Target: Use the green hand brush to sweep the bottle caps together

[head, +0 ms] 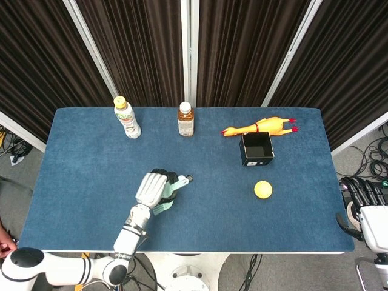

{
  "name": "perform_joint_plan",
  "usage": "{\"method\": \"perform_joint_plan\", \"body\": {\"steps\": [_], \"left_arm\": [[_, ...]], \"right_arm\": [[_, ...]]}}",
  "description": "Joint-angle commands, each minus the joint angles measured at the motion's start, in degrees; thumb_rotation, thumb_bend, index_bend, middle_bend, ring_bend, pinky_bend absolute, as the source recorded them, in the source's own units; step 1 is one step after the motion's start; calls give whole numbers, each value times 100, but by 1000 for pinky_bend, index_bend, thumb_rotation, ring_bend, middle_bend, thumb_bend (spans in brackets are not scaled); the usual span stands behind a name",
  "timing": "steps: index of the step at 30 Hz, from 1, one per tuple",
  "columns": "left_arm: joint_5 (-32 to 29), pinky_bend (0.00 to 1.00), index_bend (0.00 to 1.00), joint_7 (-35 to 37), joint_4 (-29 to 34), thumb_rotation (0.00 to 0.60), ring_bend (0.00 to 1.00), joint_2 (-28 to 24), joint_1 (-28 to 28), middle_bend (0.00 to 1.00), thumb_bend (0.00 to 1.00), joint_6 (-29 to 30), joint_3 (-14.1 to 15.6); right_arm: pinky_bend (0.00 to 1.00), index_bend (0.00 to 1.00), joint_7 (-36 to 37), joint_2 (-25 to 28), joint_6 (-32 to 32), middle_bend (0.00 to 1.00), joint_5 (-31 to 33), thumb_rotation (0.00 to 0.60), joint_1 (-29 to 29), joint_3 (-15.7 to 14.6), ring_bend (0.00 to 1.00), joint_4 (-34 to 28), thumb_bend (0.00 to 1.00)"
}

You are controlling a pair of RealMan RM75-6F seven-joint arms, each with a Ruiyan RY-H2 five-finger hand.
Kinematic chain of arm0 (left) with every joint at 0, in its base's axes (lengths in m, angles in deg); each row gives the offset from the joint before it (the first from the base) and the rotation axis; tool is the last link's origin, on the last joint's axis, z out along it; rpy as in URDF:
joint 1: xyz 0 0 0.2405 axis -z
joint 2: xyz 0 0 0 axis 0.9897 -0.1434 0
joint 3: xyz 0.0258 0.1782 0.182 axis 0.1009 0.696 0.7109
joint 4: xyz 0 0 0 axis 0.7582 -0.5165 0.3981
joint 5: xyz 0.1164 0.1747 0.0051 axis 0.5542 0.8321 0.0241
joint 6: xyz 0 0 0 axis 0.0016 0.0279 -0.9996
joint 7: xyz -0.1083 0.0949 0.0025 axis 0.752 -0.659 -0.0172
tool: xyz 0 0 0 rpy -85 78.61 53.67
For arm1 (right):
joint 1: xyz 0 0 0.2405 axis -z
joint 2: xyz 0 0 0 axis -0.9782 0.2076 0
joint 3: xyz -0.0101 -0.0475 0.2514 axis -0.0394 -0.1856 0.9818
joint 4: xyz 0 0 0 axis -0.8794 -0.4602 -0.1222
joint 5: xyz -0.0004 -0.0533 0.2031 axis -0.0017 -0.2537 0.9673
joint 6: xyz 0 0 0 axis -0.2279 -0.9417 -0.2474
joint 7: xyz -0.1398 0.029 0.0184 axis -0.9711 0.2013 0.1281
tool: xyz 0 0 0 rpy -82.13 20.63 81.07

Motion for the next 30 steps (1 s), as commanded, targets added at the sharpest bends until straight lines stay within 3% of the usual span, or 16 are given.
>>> {"method": "perform_joint_plan", "body": {"steps": [1, 13, 30], "left_arm": [[-21, 337, 493, -272, -277, 600, 397, 287, -7, 538, 465, 54, -77], [-56, 354, 492, -530, -905, 600, 397, 880, 5, 537, 465, -32, -438], [-184, 363, 492, -560, -2166, 600, 397, 1800, 814, 537, 474, -588, -1519]], "right_arm": [[0, 0, 4, 9, 12, 89, 16, 600, 12, 1, 0, 2, 251], [0, 0, 73, 18, 32, 89, 38, 600, 43, -12, 0, 50, 252], [0, 0, 250, 12, 78, 89, 87, 600, 101, -17, 0, 194, 252]]}}
